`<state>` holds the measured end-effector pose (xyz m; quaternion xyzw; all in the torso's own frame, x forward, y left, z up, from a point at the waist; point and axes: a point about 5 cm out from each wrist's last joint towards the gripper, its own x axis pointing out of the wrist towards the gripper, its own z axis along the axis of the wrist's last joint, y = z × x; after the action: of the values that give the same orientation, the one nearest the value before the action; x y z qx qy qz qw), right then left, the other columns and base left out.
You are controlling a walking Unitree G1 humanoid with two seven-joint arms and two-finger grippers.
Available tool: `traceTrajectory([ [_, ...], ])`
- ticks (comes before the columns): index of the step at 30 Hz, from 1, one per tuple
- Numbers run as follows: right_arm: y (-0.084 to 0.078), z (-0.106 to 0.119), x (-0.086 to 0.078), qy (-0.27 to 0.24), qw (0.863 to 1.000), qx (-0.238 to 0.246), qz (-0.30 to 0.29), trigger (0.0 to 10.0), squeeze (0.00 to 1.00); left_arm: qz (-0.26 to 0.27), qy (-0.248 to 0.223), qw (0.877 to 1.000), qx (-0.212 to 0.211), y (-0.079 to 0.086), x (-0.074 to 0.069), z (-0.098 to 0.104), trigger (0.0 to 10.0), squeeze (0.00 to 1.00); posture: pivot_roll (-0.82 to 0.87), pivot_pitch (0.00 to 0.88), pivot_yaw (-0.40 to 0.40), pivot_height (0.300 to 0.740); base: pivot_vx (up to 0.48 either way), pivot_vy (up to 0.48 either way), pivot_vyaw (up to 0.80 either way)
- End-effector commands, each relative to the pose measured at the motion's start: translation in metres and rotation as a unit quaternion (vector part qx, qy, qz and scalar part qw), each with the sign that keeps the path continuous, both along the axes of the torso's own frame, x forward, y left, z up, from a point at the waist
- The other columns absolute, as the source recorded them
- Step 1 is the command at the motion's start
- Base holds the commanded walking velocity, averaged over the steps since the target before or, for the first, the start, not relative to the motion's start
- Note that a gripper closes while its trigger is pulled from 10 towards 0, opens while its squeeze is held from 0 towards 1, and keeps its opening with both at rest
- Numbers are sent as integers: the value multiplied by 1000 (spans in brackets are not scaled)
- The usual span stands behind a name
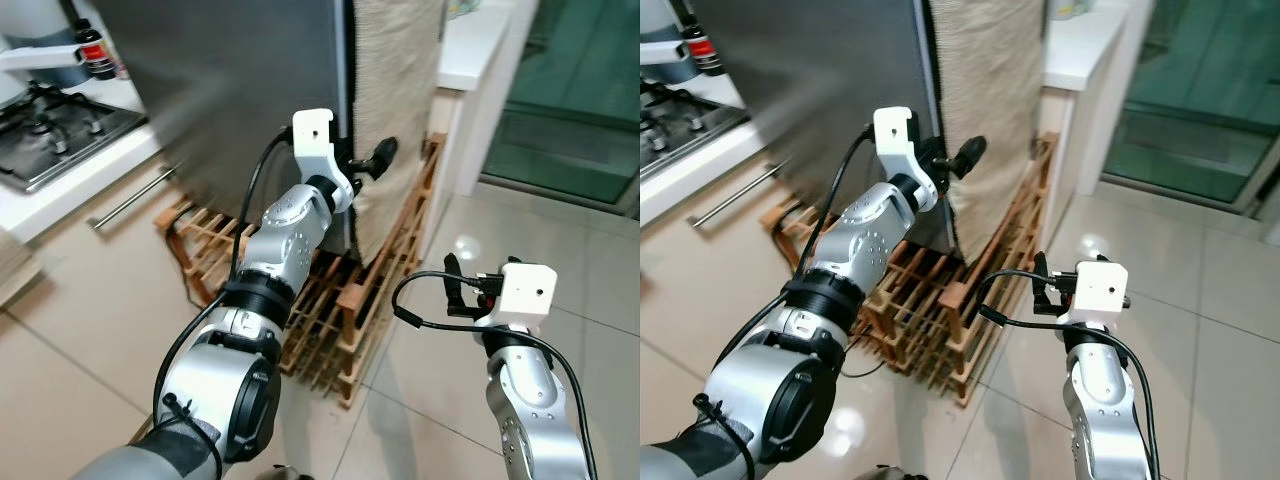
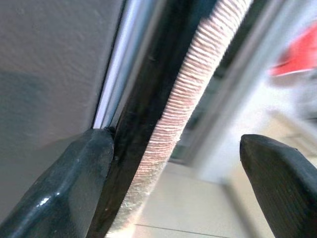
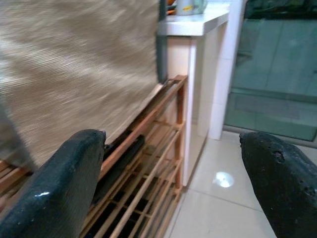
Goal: Restocking fridge
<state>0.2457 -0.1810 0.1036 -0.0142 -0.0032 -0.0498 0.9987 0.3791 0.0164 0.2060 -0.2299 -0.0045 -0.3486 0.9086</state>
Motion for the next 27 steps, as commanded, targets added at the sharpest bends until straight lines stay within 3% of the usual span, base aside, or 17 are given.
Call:
traceTrajectory([
  [1,0,1,-2,0,1000,-1,-6,10000,0,-220,-68,969,-90,-104,-53,52,10000,0,-219,0,149,740,0,0,0],
  [2,0,1,-2,0,1000,-1,-6,10000,0,-220,-68,969,-90,-104,-53,52,10000,0,-219,0,149,740,0,0,0],
  [4,0,-2,-6,6,1000,-2,-11,10000,0,-354,-106,918,-143,-134,-92,70,10000,0,-247,0,158,740,0,0,0],
  [5,0,-2,-6,6,1000,-2,-11,10000,0,-354,-106,918,-143,-134,-92,70,10000,0,-247,0,158,740,0,0,0],
  [6,-1,-3,-9,9,1000,-4,-16,10000,0,-423,-127,882,-167,-140,-115,77,10000,0,-255,0,158,740,0,0,0],
  [7,-3,-3,-10,10,1000,-4,-19,10000,0,-450,-134,866,-175,-140,-125,80,10000,0,-255,0,158,740,0,0,0],
  [10,-5,-3,-12,11,1000,-3,-24,10000,0,-463,-147,856,-176,-133,-130,82,10000,0,-258,0,152,740,0,0,0],
  [12,-6,-2,-11,12,1000,-5,-24,10000,0,-436,-150,872,-165,-118,-119,78,10000,0,-248,0,143,740,0,0,0],
  [13,-6,-2,-10,11,1000,-6,-24,10000,0,-384,-145,901,-142,-100,-101,68,10000,0,-239,0,139,740,0,0,0],
  [16,-9,-1,-6,11,1000,1,-27,10000,0,-244,-123,958,-82,-40,-65,40,10000,0,-212,0,128,740,0,0,0],
  [17,-10,-2,-5,12,999,6,-29,10000,0,-199,-114,971,-69,-20,-56,31,10000,0,-207,0,126,740,0,0,0],
  [18,-10,-2,-5,12,999,6,-29,10000,0,-199,-114,971,-69,-20,-56,31,10000,0,-207,0,126,740,0,0,0],
  [19,-12,-2,-3,14,999,12,-31,10000,0,-124,-97,986,-45,15,-47,18,10000,0,-184,0,118,740,0,0,0],
  [20,-12,-2,-3,14,999,12,-31,10000,0,-124,-97,986,-45,15,-47,18,10000,0,-184,0,118,740,0,0,0],
  [22,-15,-2,0,15,999,13,-30,10000,0,21,-50,998,-6,63,-33,-5,10000,0,-158,0,107,740,0,0,0],
  [24,-16,-3,5,18,999,15,-28,10000,0,174,11,984,34,116,-27,-34,10000,0,-140,0,99,740,0,0,0],
  [27,-16,-4,9,20,999,16,-25,10000,0,240,34,968,58,141,-32,-50,10000,0,-121,0,89,740,0,0,0],
])
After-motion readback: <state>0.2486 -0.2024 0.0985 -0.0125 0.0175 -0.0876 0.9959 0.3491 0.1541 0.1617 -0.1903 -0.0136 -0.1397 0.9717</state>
